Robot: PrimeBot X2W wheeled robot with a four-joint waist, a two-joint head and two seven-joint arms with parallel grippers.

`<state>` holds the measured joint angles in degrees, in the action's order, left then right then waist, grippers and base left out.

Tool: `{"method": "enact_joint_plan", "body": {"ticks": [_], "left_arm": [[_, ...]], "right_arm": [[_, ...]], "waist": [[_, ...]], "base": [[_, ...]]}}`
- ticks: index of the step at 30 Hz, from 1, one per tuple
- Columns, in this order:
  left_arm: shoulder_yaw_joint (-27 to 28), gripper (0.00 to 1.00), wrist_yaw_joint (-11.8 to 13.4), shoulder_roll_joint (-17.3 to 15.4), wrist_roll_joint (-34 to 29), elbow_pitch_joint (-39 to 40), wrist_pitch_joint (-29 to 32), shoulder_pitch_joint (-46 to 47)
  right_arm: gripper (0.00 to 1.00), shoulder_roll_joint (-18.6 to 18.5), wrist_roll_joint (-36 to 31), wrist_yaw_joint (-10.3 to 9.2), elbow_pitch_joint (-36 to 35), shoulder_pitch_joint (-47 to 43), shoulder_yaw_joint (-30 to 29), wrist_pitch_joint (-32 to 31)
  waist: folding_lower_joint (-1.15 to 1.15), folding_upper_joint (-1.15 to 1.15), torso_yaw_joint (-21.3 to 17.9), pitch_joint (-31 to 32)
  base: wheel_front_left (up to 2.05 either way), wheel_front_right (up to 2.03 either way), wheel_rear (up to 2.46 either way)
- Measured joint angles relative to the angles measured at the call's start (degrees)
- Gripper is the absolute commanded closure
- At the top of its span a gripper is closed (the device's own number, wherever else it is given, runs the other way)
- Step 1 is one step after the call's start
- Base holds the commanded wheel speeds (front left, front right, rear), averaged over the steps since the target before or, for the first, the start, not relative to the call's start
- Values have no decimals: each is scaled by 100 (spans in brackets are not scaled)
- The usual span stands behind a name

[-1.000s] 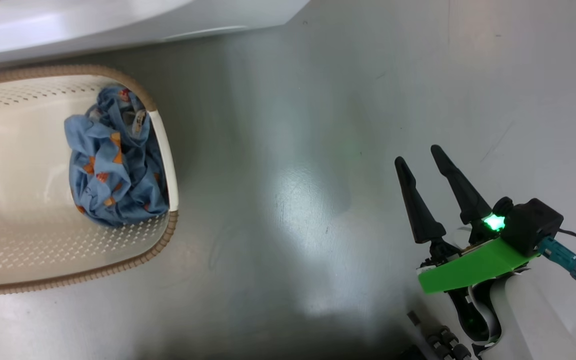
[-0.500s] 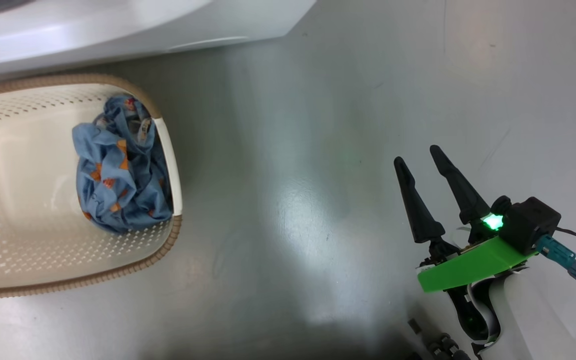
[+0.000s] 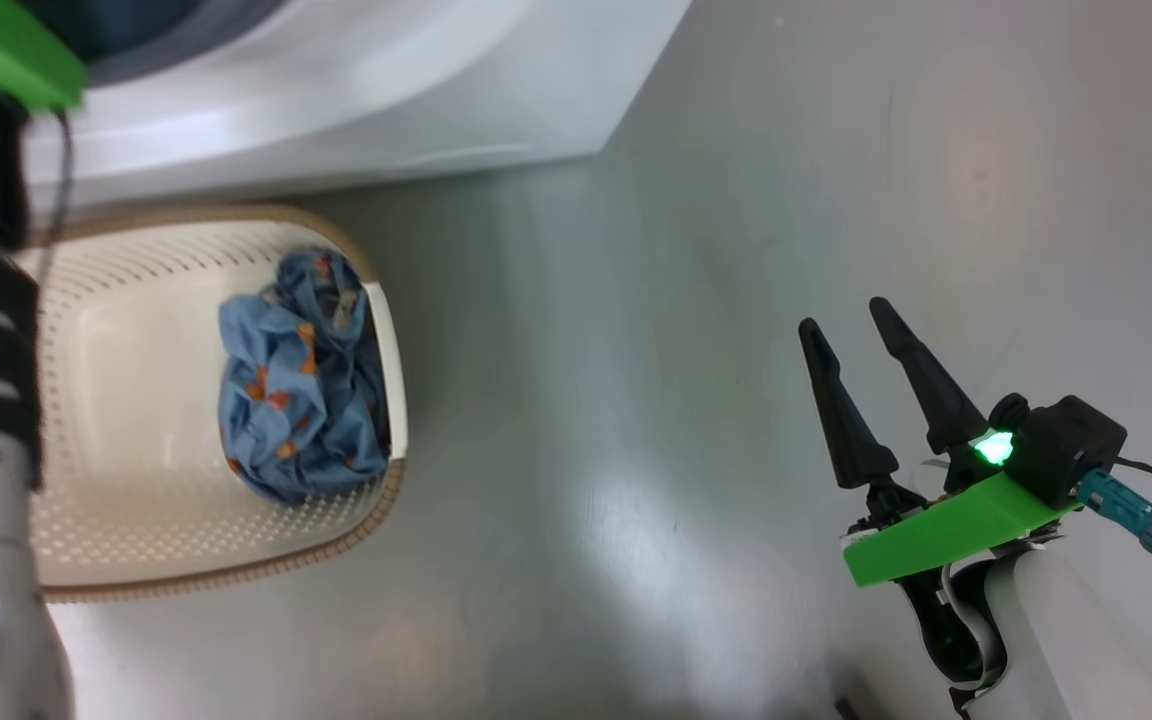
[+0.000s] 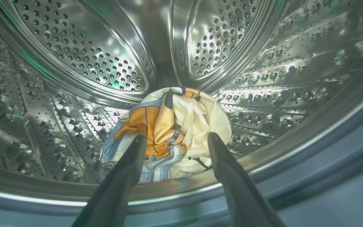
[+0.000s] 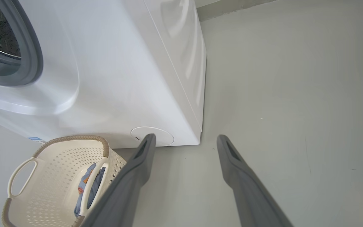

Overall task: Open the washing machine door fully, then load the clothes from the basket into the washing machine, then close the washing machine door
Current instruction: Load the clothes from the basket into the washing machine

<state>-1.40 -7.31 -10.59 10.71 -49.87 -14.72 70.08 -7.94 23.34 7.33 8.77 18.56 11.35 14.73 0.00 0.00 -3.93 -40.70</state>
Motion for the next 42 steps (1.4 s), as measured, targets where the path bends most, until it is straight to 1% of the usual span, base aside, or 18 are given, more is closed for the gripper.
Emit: {"method": "enact_joint_plan", "body": {"ticks": [4,8,14,17,21,26,32,35,42], "left_arm": [[31,0,-1,78,71,140,1,-502],[135,0,-1,73,145,407,1,-1035],[316,0,0,134,147,1021,1,-2036],[436,0,56,179,147,1440,2,-2502],[569,0,101,292,143,2033,1,-3139],[760,0,113,419,144,2564,2,-3986],[890,0,210,491,98,3129,2,-5007],[915,0,345,583,2,3556,2,-5694],[1015,0,468,693,0,4194,2,-6772]], "right_arm": [[0,-5,5,0,74,-19,10,0],[0,-22,58,0,158,-115,24,0],[0,-78,114,0,247,-341,80,-1],[0,-88,114,0,263,-432,118,-1],[0,-110,113,0,263,-520,178,-1],[0,-154,145,0,309,-729,240,-1],[0,-263,142,0,376,-951,322,-1],[0,-296,145,0,376,-1123,328,-1],[0,-338,35,0,355,-1346,335,-1]], "waist": [[0,0,39,302],[0,0,75,645],[0,0,134,1200],[0,0,169,1470],[0,0,213,1806],[0,0,243,2233],[0,0,254,2793],[0,0,262,3150],[0,0,296,3611]], "base": [[0,0,0],[0,0,0],[0,0,0],[0,0,0],[0,0,0],[0,0,0],[0,0,0],[0,0,0],[0,0,0]]}}
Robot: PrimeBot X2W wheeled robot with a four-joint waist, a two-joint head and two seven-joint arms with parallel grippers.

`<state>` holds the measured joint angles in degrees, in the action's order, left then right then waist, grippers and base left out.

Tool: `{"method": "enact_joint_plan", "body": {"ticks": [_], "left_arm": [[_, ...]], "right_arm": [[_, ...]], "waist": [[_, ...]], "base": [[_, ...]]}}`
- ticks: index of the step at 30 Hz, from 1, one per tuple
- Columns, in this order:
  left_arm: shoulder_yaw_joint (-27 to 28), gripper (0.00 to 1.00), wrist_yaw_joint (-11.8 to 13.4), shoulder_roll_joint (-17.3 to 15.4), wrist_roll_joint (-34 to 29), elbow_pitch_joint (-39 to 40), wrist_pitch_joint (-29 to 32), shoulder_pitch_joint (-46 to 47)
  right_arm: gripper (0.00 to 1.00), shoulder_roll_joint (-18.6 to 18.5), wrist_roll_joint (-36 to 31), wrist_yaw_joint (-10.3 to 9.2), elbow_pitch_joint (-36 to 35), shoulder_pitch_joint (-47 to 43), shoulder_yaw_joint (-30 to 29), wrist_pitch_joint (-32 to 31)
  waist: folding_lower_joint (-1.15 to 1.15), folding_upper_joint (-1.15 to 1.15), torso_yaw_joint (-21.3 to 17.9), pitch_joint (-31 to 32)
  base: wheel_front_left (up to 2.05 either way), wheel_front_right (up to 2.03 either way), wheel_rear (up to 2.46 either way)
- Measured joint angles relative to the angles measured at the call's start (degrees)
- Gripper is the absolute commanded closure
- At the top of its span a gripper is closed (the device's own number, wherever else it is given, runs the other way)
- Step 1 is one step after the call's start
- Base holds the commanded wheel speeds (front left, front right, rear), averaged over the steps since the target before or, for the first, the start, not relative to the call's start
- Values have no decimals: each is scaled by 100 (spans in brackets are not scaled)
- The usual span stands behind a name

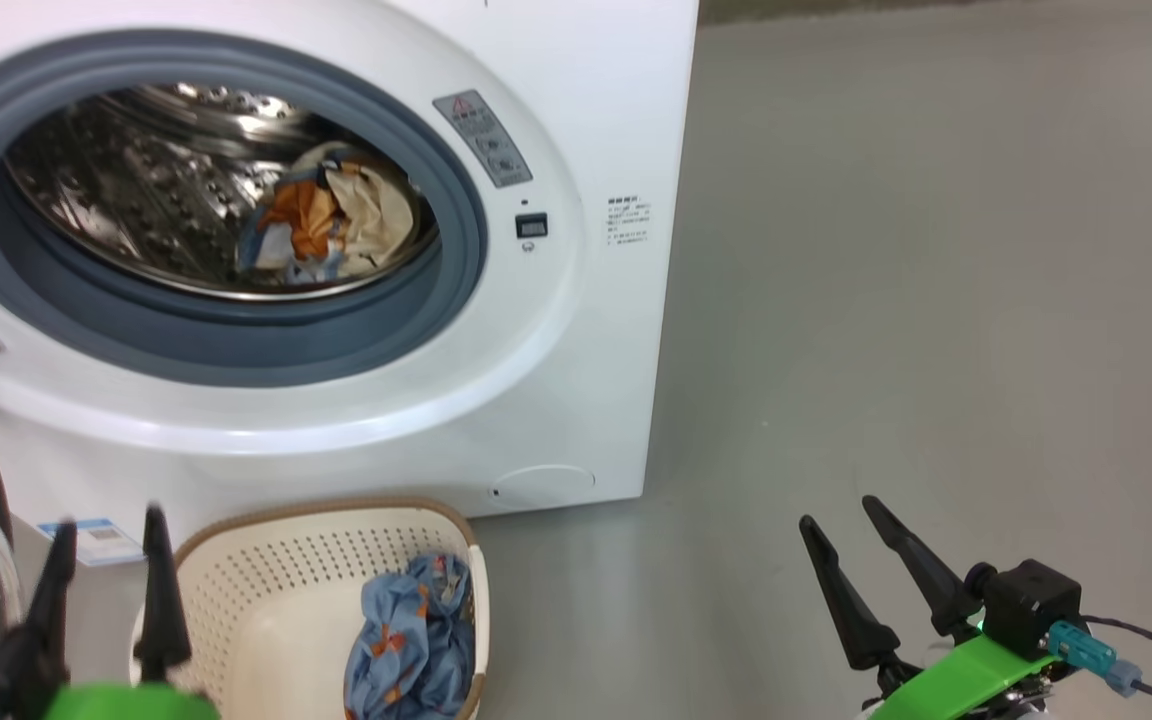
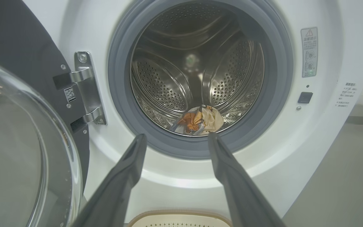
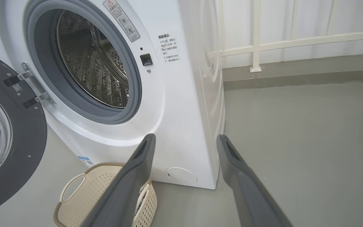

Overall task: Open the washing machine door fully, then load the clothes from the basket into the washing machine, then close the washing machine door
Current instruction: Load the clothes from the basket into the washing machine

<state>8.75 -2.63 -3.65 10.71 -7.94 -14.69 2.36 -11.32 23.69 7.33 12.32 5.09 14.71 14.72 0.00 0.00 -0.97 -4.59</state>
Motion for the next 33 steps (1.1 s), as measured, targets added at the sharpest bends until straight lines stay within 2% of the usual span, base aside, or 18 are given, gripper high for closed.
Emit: {"method": "enact_joint_plan", "body": {"ticks": [13,26,33], "left_arm": [[-13,0,297,91,-232,817,1,-1465],[-274,0,583,96,-9,915,5,-1795],[-367,0,599,94,21,964,5,-1906]], "right_arm": [[0,12,-110,0,-115,-506,-360,0],[0,34,-202,0,-141,-610,-506,0],[0,41,-203,0,-141,-636,-554,0]], "waist": [[0,0,-97,406],[0,0,-162,545],[0,0,-140,556]], "base": [[0,0,0],[0,0,0],[0,0,0]]}}
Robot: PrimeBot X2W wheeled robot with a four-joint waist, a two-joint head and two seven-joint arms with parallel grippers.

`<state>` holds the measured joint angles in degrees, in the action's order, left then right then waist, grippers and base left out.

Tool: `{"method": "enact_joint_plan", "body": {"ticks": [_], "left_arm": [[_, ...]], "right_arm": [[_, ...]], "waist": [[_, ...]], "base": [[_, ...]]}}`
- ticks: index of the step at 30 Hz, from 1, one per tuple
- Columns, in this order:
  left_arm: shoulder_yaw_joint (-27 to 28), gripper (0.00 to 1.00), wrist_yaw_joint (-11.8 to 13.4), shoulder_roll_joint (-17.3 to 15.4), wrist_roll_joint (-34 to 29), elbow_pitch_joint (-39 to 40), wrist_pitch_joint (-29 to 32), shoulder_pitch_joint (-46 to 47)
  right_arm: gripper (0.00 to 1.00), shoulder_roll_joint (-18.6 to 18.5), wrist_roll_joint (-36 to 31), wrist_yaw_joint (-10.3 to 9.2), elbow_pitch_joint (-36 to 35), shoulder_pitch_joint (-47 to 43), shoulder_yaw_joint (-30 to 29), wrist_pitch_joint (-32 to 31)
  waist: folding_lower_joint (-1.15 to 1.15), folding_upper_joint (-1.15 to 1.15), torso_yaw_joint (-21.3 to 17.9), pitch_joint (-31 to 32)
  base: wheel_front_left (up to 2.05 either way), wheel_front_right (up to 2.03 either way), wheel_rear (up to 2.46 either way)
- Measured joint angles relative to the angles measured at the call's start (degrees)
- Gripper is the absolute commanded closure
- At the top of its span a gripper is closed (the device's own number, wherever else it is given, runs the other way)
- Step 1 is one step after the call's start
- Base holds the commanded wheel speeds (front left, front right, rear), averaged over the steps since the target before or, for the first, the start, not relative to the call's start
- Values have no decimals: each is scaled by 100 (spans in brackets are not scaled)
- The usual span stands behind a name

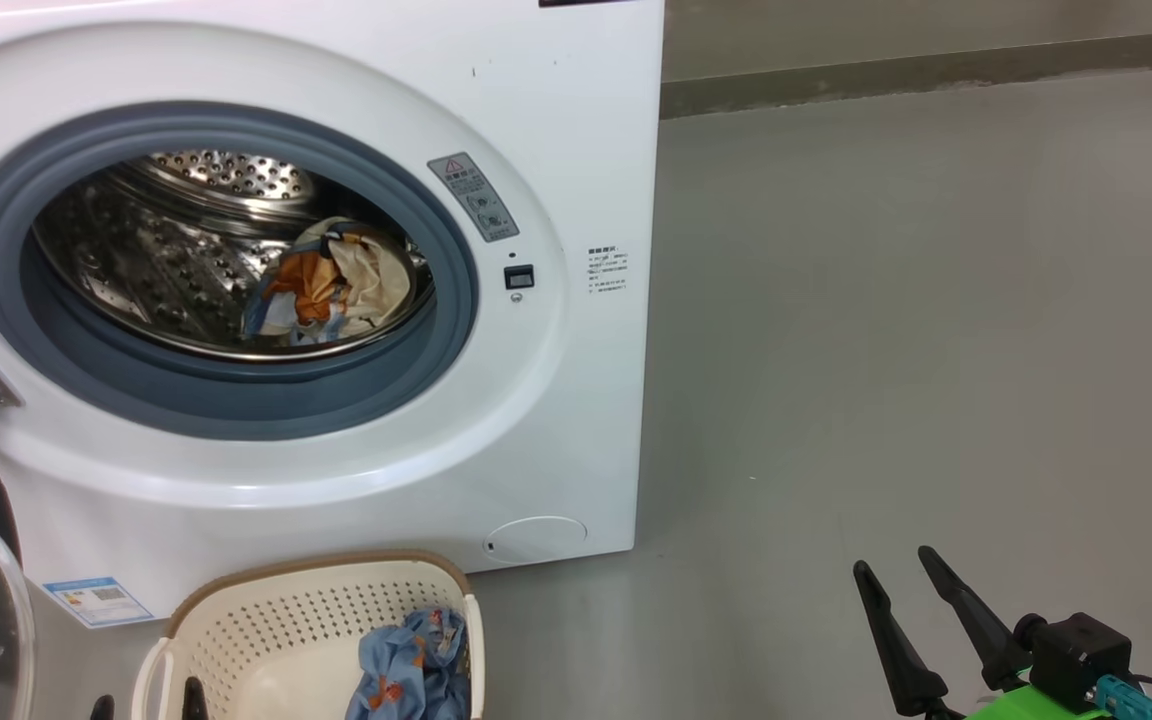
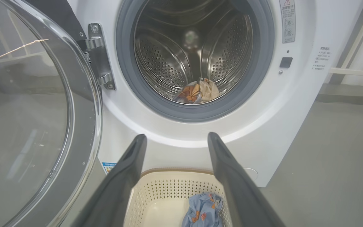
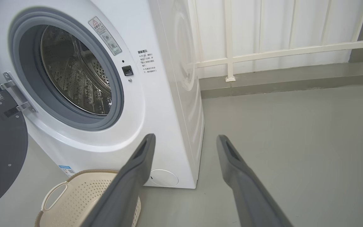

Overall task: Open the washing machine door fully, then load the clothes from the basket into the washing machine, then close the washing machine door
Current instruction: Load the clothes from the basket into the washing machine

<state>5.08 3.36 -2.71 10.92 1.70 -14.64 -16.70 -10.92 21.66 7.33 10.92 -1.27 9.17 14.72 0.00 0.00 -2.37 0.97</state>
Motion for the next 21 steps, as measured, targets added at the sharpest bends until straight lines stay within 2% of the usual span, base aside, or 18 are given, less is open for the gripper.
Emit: {"method": "enact_joint_plan", "body": {"ticks": [21], "left_arm": [[-71,0,-9,0,-2,-14,0,-8]], "right_arm": [[0,18,18,0,54,-3,2,0]], "waist": [[0,0,92,-35]], "base": [[0,0,0]]}}
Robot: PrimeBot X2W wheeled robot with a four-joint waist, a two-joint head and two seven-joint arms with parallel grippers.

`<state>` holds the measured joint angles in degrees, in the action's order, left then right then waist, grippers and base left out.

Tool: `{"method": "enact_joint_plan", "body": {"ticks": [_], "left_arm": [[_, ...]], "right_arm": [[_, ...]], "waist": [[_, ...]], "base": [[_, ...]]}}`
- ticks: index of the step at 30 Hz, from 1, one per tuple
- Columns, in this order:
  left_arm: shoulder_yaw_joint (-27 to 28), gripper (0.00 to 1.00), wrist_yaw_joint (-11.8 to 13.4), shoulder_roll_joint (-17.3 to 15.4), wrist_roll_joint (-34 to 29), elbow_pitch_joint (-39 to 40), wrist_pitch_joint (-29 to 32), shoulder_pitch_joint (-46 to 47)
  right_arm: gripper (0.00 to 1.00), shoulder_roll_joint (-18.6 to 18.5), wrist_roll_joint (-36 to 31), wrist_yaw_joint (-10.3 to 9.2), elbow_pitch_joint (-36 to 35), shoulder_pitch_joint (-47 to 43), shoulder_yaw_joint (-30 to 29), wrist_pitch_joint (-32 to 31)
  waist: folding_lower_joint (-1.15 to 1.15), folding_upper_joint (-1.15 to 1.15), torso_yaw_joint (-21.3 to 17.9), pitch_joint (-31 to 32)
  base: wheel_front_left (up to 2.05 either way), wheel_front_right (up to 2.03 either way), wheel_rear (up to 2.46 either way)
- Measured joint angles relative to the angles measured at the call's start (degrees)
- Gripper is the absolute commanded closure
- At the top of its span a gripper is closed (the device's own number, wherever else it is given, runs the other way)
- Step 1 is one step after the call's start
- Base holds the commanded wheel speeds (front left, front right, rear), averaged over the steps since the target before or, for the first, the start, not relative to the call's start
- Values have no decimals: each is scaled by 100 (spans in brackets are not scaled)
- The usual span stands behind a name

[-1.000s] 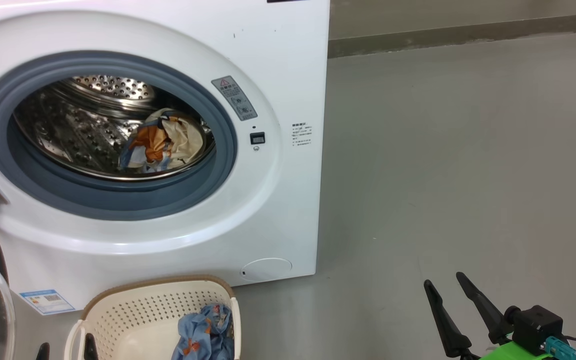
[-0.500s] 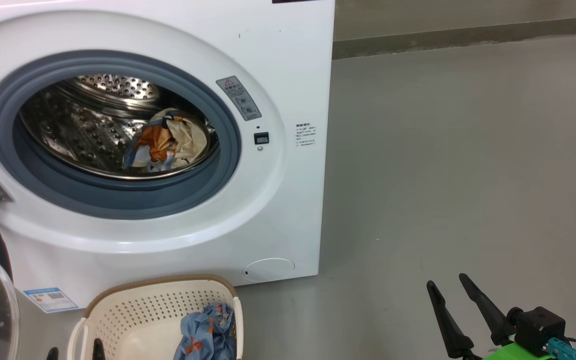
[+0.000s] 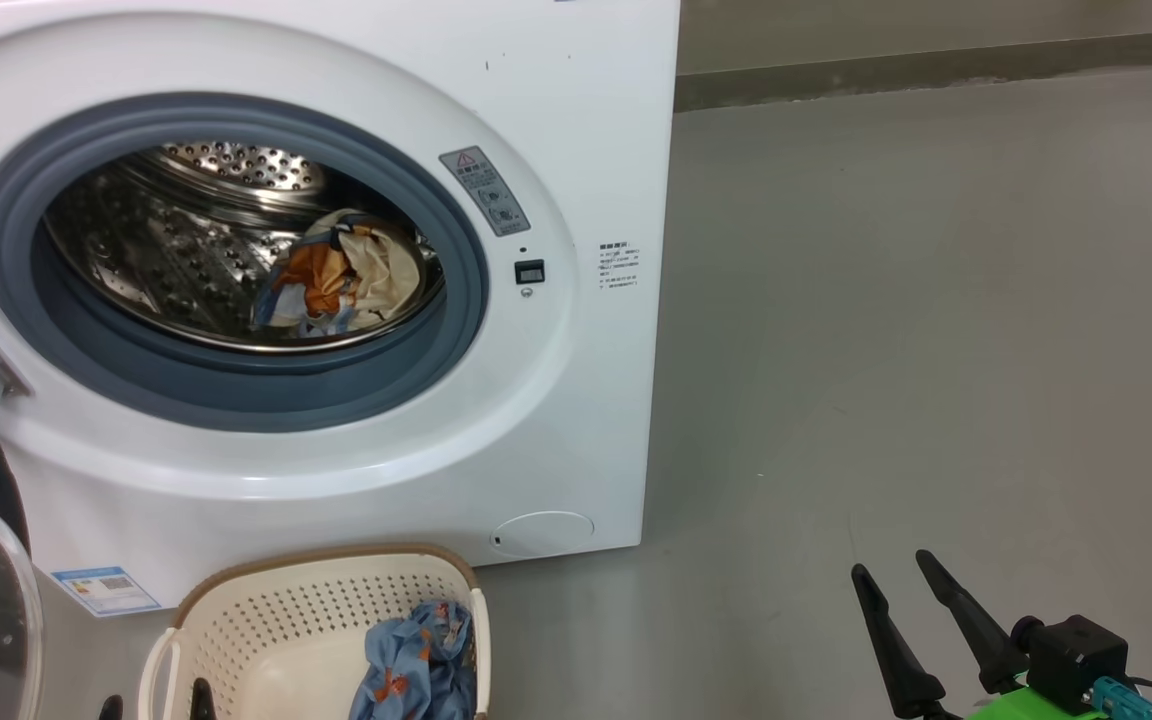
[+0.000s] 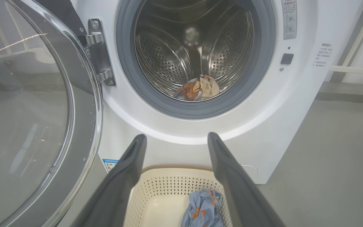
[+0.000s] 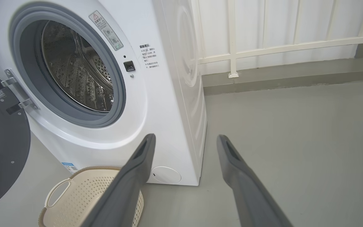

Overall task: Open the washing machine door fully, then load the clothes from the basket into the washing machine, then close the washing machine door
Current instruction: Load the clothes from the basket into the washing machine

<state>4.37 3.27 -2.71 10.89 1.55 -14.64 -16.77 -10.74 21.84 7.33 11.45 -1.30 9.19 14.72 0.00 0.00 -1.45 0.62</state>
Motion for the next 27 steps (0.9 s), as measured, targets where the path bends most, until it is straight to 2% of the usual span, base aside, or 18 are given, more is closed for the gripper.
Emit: {"method": "enact_joint_plan", "body": {"ticks": [19,23,27], "left_arm": [[-15,0,2,0,1,-127,0,54],[-60,0,-1,0,1,-213,0,269],[-41,0,-121,0,-9,-334,0,648]], "right_arm": [[0,16,45,0,21,1,-74,0],[0,54,45,0,5,3,-79,0],[0,124,45,0,-23,36,-70,0]], "waist": [[0,0,-1,-236],[0,0,13,-398],[0,0,13,-613]], "base": [[0,0,0],[0,0,0],[0,0,0]]}}
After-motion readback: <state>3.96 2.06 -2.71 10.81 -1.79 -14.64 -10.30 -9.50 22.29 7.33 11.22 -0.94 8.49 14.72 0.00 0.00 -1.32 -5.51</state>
